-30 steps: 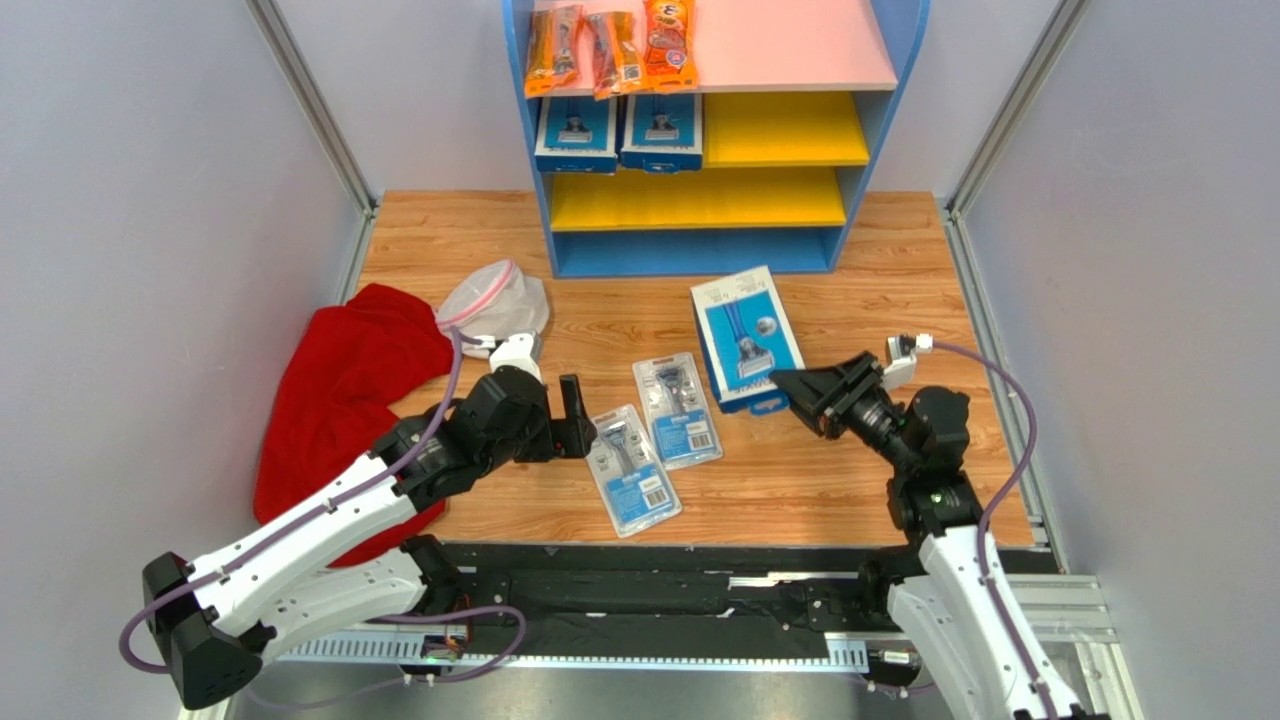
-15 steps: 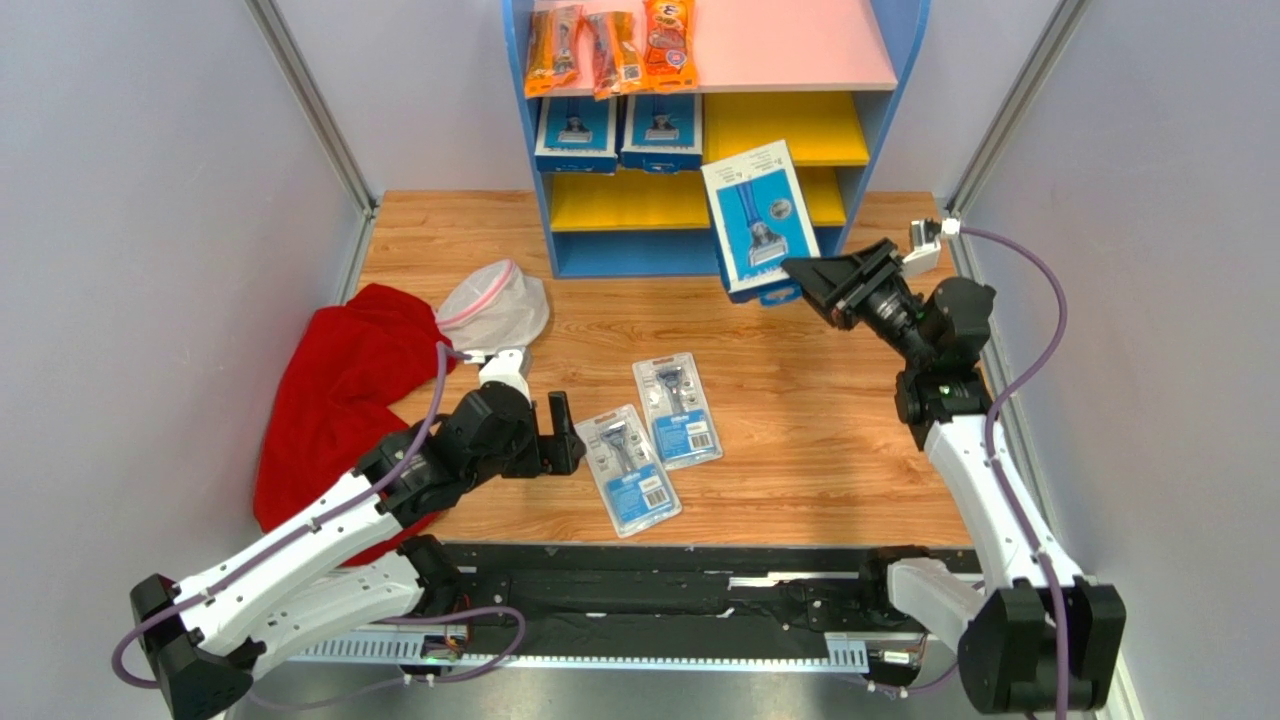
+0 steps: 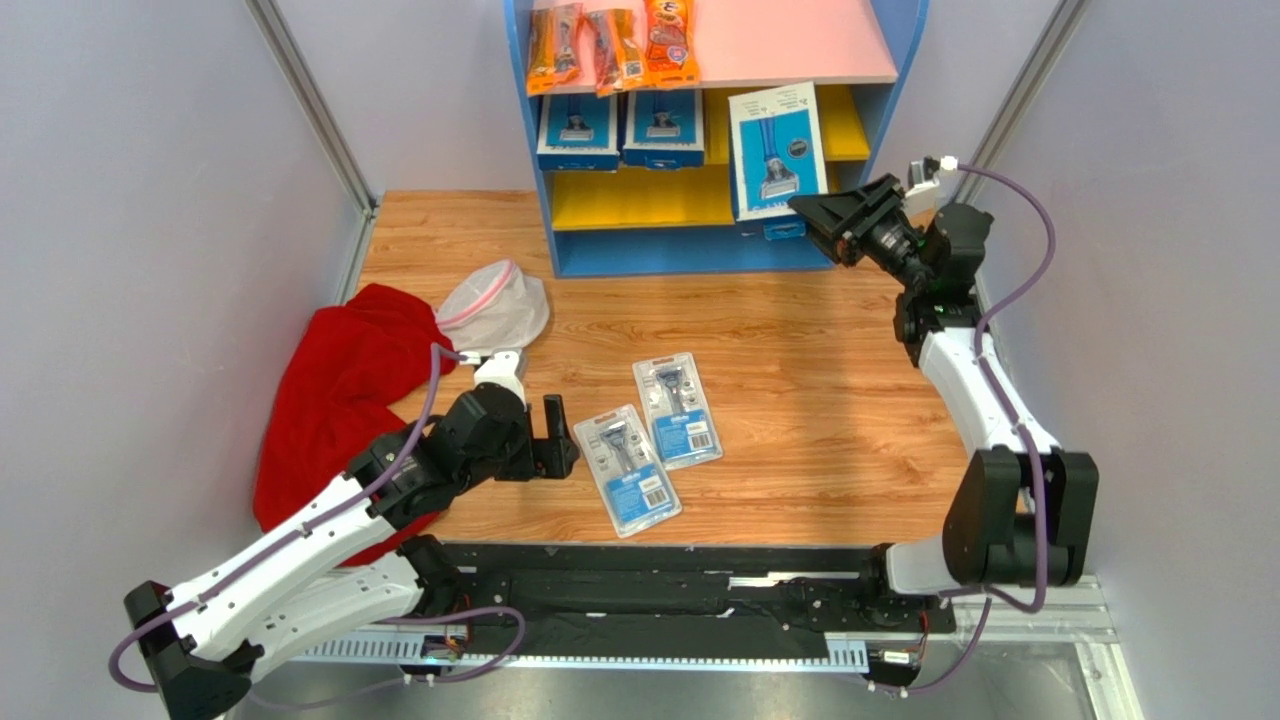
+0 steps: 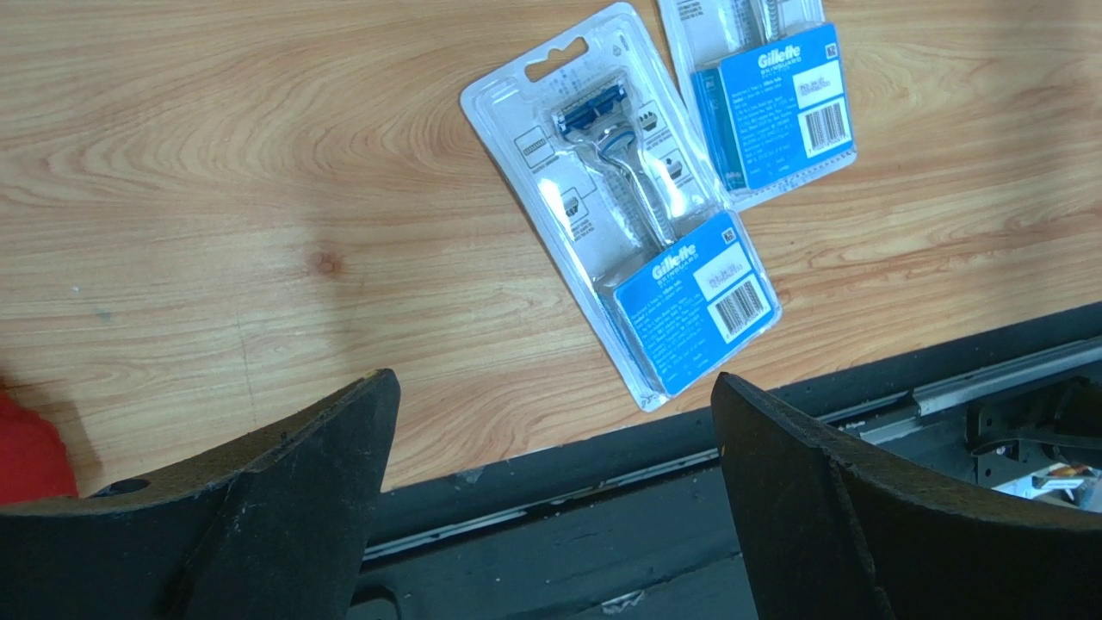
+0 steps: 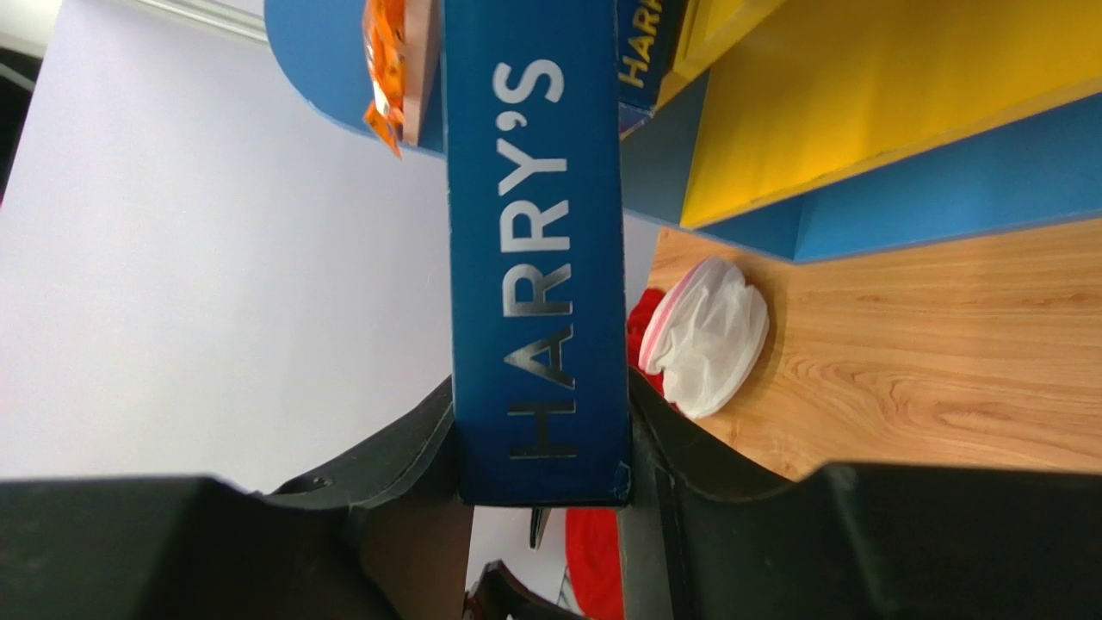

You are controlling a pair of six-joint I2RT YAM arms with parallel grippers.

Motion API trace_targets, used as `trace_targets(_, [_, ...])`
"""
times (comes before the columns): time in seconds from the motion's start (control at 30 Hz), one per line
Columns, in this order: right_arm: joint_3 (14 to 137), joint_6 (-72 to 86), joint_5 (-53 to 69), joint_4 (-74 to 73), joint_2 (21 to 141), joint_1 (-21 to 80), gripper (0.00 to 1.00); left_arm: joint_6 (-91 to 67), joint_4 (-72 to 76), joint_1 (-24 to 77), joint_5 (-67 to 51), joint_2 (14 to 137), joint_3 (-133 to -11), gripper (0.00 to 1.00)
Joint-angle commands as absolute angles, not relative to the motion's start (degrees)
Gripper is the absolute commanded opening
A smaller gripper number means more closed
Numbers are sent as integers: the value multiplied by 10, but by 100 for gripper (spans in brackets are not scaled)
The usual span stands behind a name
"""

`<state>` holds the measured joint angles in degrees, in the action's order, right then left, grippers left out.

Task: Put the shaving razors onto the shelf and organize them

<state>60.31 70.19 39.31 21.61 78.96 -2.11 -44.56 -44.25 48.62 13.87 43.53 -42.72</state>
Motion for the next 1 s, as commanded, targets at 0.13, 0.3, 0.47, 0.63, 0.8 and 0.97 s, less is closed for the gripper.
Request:
trace_targets(0.13, [709,784,372,351,917,-23,0,-432,-456,484,139,423,-448,99])
trace_targets(0.3, [692,805,374,393,927,-23,0,-432,-455,484,141,422,-446,99])
trace_targets(0.47, [644,789,373,395,906,-23,0,-432,-453,484,141,423,-445,99])
trace_targets(0.63, [608,791,374,410,890,-23,0,-433,-454,484,139,423,-443,99])
trace_targets(0.8, [585,785,374,412,882,-23,0,-436,-455,484,139,412,-438,99])
trace_targets(0.97, [603,791,374,414,903,-22,0,-439,-460,484,139,403,-433,99])
